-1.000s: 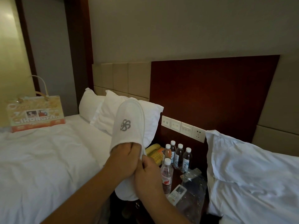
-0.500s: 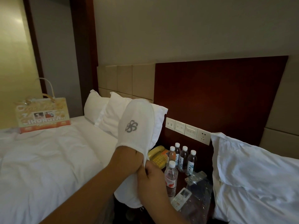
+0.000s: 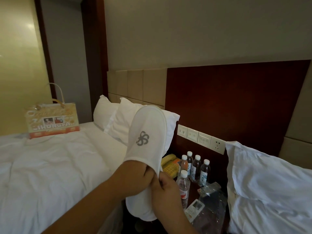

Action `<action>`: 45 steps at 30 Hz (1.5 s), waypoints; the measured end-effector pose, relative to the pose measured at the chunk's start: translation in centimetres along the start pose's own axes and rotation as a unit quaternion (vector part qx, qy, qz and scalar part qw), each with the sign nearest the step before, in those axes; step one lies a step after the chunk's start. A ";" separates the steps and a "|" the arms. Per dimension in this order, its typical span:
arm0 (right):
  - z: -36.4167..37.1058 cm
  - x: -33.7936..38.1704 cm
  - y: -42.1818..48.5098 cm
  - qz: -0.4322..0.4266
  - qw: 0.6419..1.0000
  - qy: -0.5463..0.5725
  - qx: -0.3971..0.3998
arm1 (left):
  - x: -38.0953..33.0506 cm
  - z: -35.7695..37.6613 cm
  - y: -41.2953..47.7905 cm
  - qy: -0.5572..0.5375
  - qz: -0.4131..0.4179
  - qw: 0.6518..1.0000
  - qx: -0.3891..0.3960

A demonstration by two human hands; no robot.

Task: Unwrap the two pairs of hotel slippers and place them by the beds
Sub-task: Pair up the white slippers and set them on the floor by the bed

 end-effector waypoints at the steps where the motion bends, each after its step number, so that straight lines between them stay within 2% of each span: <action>1: 0.0 -0.1 -0.1 -0.002 1.000 -0.004 0.004 | -0.3 -0.3 -0.4 -0.050 0.032 0.998 -0.014; 5: 0.6 0.2 -0.4 -0.012 1.000 -0.001 0.018 | 0.7 -0.5 -1.4 -0.166 0.036 0.985 -0.020; 9: 1.0 0.3 -0.2 0.041 0.994 0.087 0.052 | 3.6 -3.1 -1.3 -0.236 -0.048 0.965 -0.103; 12: -0.6 0.6 0.9 0.056 0.992 0.109 0.032 | 6.9 -4.4 -1.5 -0.213 -0.088 0.964 -0.133; 14: -1.6 0.6 1.8 0.059 0.992 0.108 0.036 | 8.7 -5.1 -1.4 -0.161 -0.117 0.971 -0.136; 16: -1.8 1.0 2.7 0.058 0.991 0.105 0.059 | 10.2 -5.7 -1.0 -0.099 -0.152 0.973 -0.145; 18: -1.4 1.7 3.4 0.050 0.989 0.101 0.096 | 10.3 -6.7 -0.7 -0.055 -0.152 0.972 -0.170; 25: -0.8 4.0 5.5 0.029 0.974 0.026 0.224 | 10.1 -10.6 0.1 0.001 -0.111 0.965 -0.237; 27: -0.8 4.9 5.8 0.018 0.960 -0.012 0.279 | 10.4 -11.3 0.3 0.008 -0.103 0.972 -0.209; 30: -1.1 7.0 6.5 -0.014 0.932 -0.122 0.341 | 10.0 -11.8 0.3 0.069 -0.031 0.985 -0.152; 33: -0.9 9.7 7.7 -0.066 0.904 -0.201 0.371 | 10.0 -11.1 0.2 0.158 0.009 0.986 -0.046; 35: -0.5 11.5 8.6 -0.090 0.896 -0.212 0.379 | 9.4 -11.4 -0.3 0.159 0.031 0.986 -0.029; 42: 1.1 16.5 12.0 -0.141 0.902 -0.198 0.358 | 5.2 -12.1 -3.1 0.117 0.170 0.974 -0.096; 45: 1.6 17.5 12.7 -0.148 0.902 -0.191 0.358 | 4.1 -13.0 -4.1 0.151 0.181 0.954 -0.186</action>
Point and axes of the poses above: each hand's wrist, its own y-axis towards the middle knuckle, its own z-axis out of the palm, x = y × z, the point moved 8 cm from there along y, towards the middle knuckle, and after that the axes turned 11 degrees about -z, right-handed, at the moved point
